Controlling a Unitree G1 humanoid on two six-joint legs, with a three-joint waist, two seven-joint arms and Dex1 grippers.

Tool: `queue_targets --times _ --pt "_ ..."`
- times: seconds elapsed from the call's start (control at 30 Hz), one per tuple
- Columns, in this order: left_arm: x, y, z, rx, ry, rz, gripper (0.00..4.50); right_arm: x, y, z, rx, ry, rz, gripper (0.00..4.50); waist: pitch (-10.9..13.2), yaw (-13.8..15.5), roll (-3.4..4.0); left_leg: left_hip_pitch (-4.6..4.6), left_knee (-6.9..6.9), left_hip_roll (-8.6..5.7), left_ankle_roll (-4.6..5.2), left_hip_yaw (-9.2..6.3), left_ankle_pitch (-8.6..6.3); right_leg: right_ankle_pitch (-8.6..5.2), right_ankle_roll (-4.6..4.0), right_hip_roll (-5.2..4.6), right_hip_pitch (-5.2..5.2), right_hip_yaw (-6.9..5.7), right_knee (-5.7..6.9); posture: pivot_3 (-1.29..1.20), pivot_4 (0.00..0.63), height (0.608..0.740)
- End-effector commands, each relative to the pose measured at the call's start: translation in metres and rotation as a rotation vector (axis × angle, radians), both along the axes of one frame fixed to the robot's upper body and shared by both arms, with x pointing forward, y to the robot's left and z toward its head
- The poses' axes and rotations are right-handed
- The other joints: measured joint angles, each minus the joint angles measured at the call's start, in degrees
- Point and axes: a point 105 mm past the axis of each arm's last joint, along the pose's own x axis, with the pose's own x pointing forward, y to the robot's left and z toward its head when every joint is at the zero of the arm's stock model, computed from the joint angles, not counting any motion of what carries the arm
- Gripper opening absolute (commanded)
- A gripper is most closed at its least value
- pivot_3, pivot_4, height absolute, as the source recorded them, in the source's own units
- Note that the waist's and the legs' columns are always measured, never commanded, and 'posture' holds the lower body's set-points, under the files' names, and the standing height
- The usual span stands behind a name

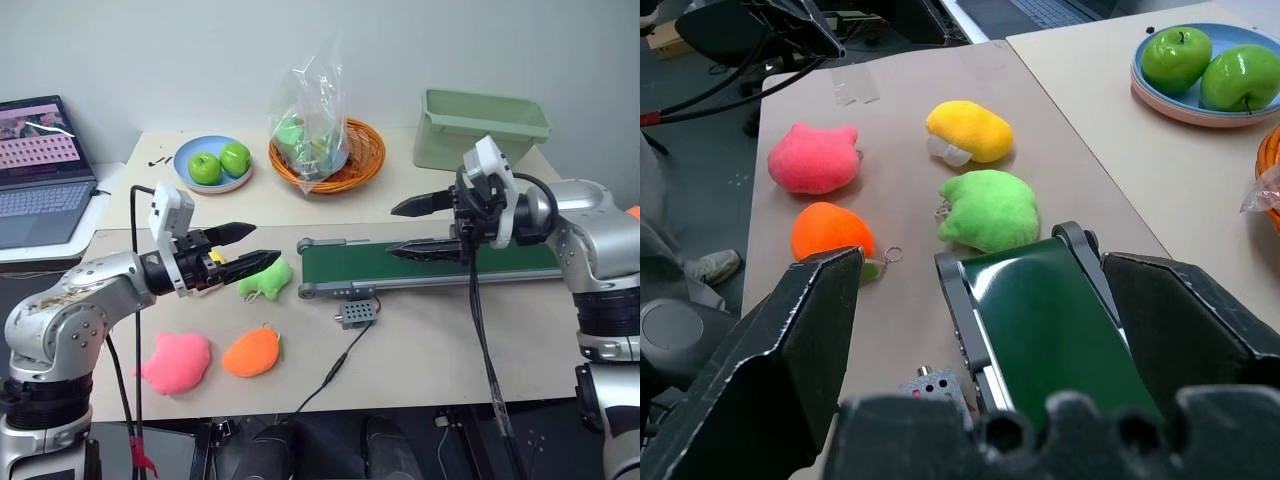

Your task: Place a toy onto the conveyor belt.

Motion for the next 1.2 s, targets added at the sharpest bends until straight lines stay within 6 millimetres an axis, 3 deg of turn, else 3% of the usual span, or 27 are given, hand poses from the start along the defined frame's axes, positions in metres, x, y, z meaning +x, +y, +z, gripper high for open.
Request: queue_targets --times 0.03,0.23,0.47,0.97,1.03,1.13,1.2 --pt "-0.004 -0.001 0.013 -0.010 -0.073 -0.004 4.41 -0.003 -0.002 0.014 0.006 -0.049 0.005 4.50 0.00 -0.03 0.00 0.00 0.00 0.00 0.00 0.00 0.00 0.00 0.00 0.00 0.00 0.00 0.00 0.00 0.150 0.740" --pt "-0.003 0.004 0.015 -0.038 -0.079 0.024 4.41 -0.003 0.005 0.012 0.003 -0.041 0.037 4.50 0.00 -0.05 0.00 0.01 -0.01 0.01 0.00 0.00 0.00 0.00 0.00 0.00 0.00 0.00 0.01 0.00 0.150 0.740" --pt "-0.002 0.033 0.006 -0.030 -0.061 0.185 4.41 0.000 0.015 0.005 0.017 -0.011 0.073 4.50 0.00 -0.22 0.00 0.03 -0.04 0.01 0.00 0.00 0.00 0.00 0.00 0.00 -0.01 0.01 0.00 0.00 0.150 0.740" --pt "-0.061 0.100 -0.039 0.012 0.056 0.504 4.41 0.012 0.031 -0.004 -0.023 0.023 0.192 4.50 0.02 -0.07 0.03 0.05 -0.16 0.04 -0.04 0.01 0.02 -0.01 -0.04 0.00 -0.06 0.02 -0.01 0.00 0.150 0.740" --pt "-0.074 0.106 -0.046 -0.032 0.119 0.535 4.41 0.013 0.033 -0.005 -0.028 0.023 0.207 4.50 0.02 -0.16 0.03 0.06 -0.17 0.04 -0.04 0.01 0.01 -0.02 -0.05 -0.01 -0.05 0.02 -0.03 0.00 0.150 0.740" --pt "-0.087 0.132 -0.056 -0.267 0.222 0.673 4.41 0.015 0.039 -0.006 -0.030 0.025 0.231 4.50 0.03 -0.17 0.05 0.07 -0.18 0.04 -0.05 0.00 0.01 -0.03 -0.06 -0.01 -0.06 0.02 -0.02 0.00 0.150 0.740" --pt "-0.096 0.139 -0.069 -0.338 0.295 0.720 4.41 0.016 0.041 -0.007 -0.036 0.027 0.243 4.50 0.03 -0.15 0.05 0.14 -0.19 0.08 -0.06 0.00 0.01 -0.03 -0.06 -0.01 -0.05 0.02 0.03 0.00 0.150 0.740"
